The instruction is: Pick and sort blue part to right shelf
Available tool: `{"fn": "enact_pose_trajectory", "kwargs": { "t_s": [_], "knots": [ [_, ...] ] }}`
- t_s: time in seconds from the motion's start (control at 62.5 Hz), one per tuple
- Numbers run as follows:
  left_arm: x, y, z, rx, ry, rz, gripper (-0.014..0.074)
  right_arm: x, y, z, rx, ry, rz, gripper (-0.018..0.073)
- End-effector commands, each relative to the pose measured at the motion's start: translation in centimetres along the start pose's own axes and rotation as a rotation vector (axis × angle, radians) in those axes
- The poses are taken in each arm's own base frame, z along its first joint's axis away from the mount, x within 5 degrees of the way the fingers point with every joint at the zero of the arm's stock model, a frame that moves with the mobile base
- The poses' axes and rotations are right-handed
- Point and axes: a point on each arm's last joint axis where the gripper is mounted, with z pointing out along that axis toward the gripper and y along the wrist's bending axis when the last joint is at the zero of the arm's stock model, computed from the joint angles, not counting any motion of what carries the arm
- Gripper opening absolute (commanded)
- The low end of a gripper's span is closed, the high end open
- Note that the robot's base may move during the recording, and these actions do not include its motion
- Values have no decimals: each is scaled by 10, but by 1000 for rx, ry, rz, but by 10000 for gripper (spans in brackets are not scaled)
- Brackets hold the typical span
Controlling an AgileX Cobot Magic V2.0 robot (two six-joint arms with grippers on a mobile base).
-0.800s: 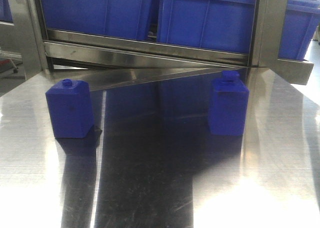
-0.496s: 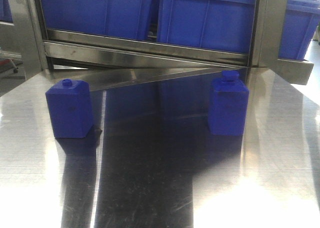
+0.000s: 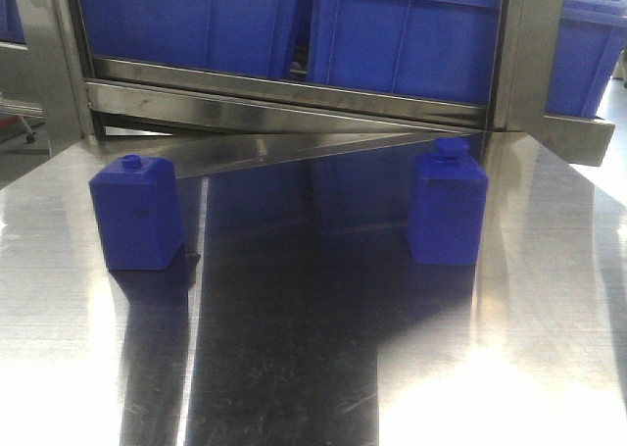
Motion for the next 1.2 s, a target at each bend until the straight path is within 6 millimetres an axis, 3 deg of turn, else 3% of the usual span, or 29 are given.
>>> {"fn": "enact_pose_trajectory", "kwargs": {
  "t_s": [0.0,0.144,0.288,0.496,0.72,1.184],
  "knots": [
    [-2,0,-2,4,-90,-8,123,-18,1,-3,-2,-139,-12,55],
    [-2,0,-2,4,-90,-8,123,-20,1,-3,-2,-122,-11,55],
    [-2,0,-2,4,-90,-8,123,-34,3,-6,-5,-58,-11,55],
    [-2,0,-2,4,-90,-8,123,-61,7,-1,-2,182,-14,55],
    [-2,0,-2,4,-90,-8,123,-67,8,33,12,484,-11,55],
    [-2,0,-2,4,-90,-8,123,-71,18,113,1,763,38,60]
  ]
}}
